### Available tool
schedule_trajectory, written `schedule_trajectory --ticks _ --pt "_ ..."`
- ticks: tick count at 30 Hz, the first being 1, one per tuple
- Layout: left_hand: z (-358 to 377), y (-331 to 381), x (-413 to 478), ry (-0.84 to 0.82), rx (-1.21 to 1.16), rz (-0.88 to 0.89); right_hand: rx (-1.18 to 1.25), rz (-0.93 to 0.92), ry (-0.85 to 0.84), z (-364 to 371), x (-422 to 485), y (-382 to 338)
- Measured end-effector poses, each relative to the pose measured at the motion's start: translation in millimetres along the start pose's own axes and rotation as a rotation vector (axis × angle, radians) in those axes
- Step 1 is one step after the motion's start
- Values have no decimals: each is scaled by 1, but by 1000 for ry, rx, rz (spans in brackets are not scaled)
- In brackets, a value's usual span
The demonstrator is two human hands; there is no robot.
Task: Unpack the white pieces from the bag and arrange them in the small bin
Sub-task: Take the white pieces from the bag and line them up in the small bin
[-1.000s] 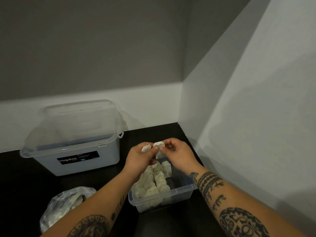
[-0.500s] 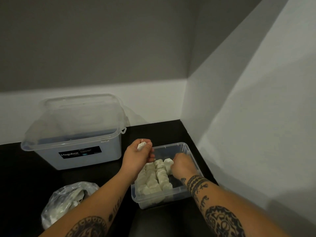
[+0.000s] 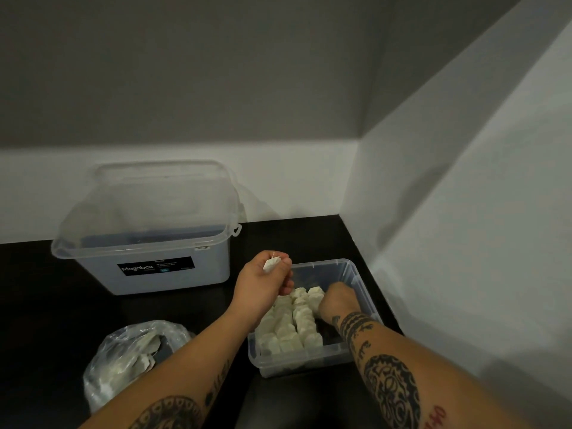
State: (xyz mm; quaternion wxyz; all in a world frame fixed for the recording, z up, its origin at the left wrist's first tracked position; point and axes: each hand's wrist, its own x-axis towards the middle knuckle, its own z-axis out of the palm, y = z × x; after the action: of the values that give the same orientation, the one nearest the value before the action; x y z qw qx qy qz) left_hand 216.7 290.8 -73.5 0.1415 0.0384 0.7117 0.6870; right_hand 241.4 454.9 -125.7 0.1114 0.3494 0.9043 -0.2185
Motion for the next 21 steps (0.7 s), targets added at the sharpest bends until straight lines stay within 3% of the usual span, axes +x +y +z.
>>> schedule_trajectory --ticks 12,21 --pt "0 3 4 13 -20 -61 34 14 -1 0 2 -1" --pt "0 7 2 18 -85 -83 54 -113 35 -23 -7 -2"
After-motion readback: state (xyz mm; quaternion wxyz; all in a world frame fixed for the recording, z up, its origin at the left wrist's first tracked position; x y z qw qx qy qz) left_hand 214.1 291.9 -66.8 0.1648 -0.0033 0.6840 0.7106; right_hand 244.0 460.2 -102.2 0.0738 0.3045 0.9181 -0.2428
